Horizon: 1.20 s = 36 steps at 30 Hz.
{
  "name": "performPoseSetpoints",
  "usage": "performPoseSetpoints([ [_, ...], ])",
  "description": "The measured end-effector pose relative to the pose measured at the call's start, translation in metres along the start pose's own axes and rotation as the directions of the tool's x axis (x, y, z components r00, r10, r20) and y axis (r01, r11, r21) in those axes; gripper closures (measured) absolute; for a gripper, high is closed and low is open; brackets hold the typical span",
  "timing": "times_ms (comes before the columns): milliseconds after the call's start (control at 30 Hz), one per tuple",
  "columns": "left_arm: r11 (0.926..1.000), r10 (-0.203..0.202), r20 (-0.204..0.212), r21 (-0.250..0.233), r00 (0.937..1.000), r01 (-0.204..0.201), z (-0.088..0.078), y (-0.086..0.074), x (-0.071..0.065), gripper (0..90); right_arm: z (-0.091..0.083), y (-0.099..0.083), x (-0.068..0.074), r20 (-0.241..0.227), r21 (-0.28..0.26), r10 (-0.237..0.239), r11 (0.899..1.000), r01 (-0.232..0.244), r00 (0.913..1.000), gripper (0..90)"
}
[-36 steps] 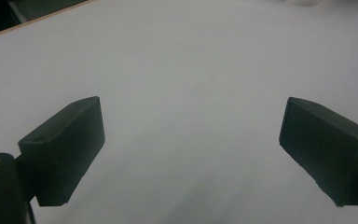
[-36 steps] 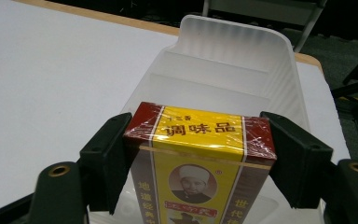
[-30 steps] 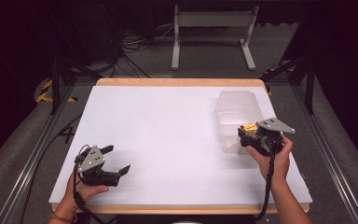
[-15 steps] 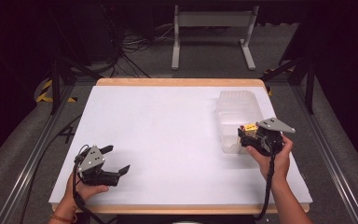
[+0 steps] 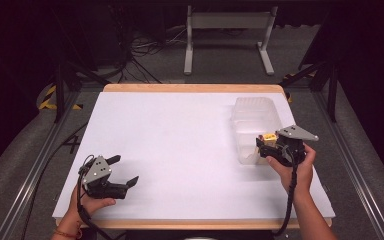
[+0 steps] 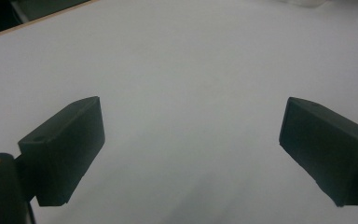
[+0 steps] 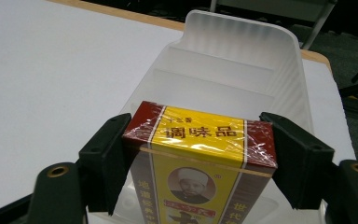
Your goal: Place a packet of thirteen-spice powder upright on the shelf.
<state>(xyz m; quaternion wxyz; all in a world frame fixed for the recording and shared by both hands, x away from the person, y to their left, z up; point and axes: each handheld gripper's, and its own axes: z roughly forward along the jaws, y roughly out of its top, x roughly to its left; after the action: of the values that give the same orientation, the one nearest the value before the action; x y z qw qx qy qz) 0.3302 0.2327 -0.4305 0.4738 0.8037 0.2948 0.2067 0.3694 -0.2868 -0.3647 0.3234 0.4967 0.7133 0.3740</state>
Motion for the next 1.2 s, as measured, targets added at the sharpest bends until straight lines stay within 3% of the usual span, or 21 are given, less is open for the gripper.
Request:
performPoseSetpoints([
  [733,1.0,0.001,0.01,0.001,1.0,-0.001,0.001,0.001,-0.001,7.2,-0.007,0.017,0.003,-0.016,0.007,-0.06,0.998,0.06,0.9981,26.4],
  [833,1.0,-0.006,0.009,0.004,0.9999,0.006,0.001,0.0,0.0,7.2,-0.011,0.019,0.006,0.007,0.035,-0.133,0.991,0.133,0.9911,25.0],
  [967,0.9999,-0.011,0.013,0.003,0.9999,0.011,0.002,0.001,0.001,7.2,-0.017,0.021,0.003,-0.009,0.026,-0.143,0.989,0.144,0.9896,25.0],
  [1200,0.9998,-0.014,0.021,0.014,0.9997,0.014,0.005,0.0,-0.001,7.2,-0.025,0.018,0.001,-0.056,0.005,-0.201,0.979,0.202,0.978,23.8],
])
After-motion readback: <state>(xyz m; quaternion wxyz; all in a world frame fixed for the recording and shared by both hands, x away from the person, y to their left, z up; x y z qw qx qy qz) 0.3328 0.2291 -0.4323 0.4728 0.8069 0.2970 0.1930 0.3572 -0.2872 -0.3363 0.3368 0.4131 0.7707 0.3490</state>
